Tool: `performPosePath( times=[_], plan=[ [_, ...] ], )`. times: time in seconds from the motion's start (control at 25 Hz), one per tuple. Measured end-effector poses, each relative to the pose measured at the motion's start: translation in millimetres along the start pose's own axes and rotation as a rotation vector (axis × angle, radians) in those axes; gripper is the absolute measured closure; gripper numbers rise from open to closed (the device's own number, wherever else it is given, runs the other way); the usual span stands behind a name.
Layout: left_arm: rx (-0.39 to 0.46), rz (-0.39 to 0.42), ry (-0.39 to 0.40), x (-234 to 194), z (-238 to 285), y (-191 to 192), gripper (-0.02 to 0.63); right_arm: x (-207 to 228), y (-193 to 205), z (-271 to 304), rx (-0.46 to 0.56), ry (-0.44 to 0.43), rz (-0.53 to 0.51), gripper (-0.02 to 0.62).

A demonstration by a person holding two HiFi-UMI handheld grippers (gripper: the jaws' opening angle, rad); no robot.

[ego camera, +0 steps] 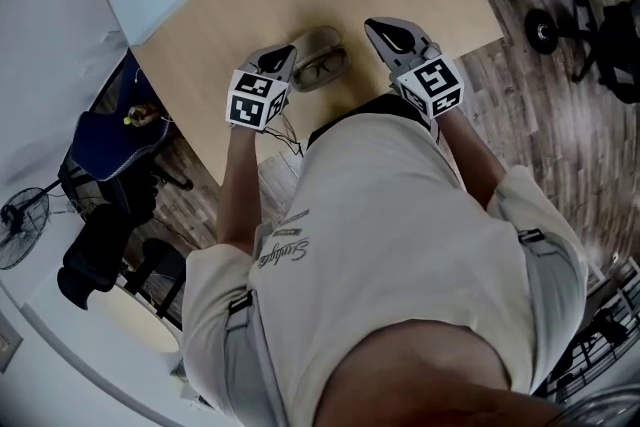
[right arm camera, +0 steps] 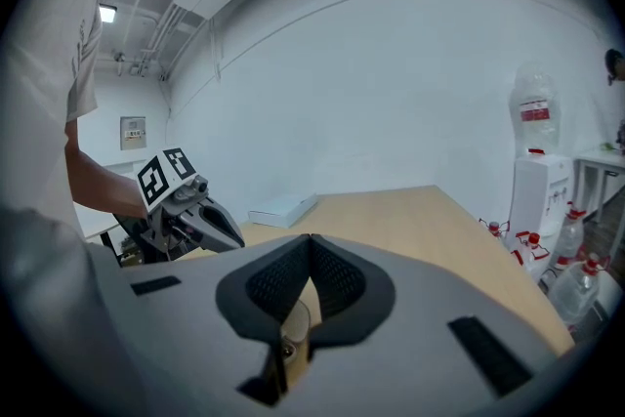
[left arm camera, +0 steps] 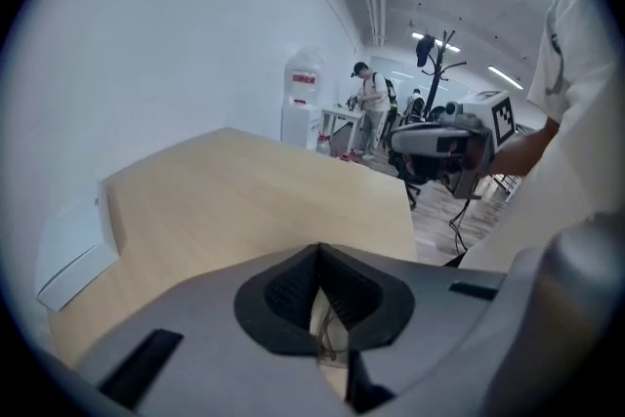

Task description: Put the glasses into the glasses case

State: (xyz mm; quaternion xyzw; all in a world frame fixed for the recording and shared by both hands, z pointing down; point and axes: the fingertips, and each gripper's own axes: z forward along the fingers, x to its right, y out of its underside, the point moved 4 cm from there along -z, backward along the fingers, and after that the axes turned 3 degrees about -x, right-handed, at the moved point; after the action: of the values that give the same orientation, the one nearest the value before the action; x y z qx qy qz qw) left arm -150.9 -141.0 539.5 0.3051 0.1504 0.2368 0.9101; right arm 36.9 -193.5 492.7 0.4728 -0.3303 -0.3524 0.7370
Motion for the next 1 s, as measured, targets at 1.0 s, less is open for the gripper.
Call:
performPosePath(
  times=[1.0],
  plan=[
    [0.556,-0.179,-0.306,-44.3,-154.2,-80.5,0.592,-47.7,-146.8,16.1,0.164,-0.074,-0.184,0.6]
  ],
)
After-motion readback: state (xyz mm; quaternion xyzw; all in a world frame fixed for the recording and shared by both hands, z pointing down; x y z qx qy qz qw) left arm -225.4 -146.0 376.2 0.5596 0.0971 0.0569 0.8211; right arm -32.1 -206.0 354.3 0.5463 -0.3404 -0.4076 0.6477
